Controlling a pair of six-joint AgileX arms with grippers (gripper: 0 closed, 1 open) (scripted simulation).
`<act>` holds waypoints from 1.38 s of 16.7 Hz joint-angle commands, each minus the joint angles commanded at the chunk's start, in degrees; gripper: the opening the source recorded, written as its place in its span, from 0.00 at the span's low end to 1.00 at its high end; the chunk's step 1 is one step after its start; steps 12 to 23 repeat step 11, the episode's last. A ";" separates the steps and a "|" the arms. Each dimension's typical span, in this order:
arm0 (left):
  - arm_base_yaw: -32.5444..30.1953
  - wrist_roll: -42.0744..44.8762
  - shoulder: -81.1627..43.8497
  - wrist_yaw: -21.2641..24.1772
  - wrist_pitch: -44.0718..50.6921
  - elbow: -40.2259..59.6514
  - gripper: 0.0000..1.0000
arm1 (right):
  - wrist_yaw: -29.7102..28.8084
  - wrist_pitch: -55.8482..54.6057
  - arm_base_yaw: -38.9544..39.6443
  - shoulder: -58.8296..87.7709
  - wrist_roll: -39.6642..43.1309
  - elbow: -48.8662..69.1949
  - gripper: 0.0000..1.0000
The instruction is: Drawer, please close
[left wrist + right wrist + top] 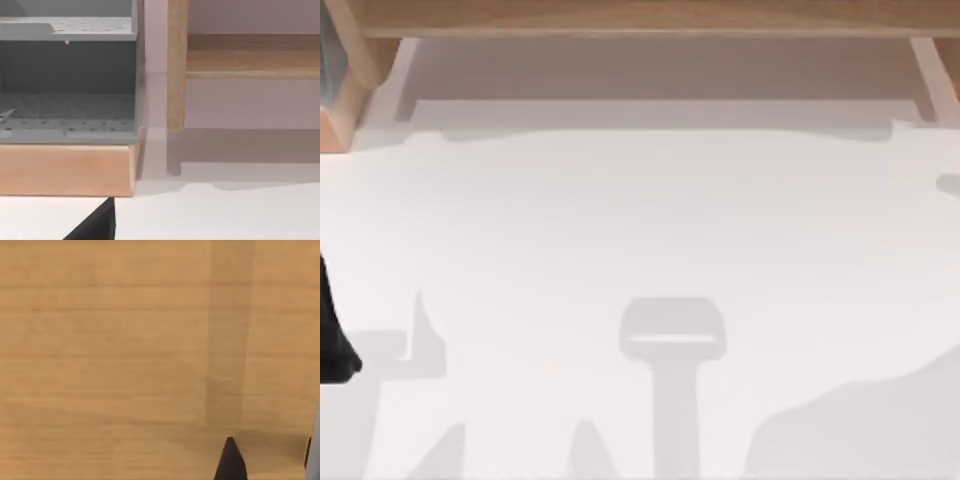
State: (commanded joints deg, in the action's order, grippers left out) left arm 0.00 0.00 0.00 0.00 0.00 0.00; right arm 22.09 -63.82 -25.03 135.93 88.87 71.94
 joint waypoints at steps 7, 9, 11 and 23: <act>0.00 0.00 0.00 0.00 0.00 0.00 1.00 | 0.00 0.00 0.00 0.00 0.00 0.00 1.00; 0.00 0.00 0.00 0.00 0.00 0.00 1.00 | 0.00 0.00 0.00 0.00 0.00 0.00 1.00; 0.00 0.00 0.00 0.00 0.00 0.00 1.00 | 0.00 0.00 0.00 0.00 0.00 0.00 1.00; 0.00 0.00 0.00 0.00 0.00 0.00 1.00 | 0.00 0.00 0.00 0.00 0.00 0.00 1.00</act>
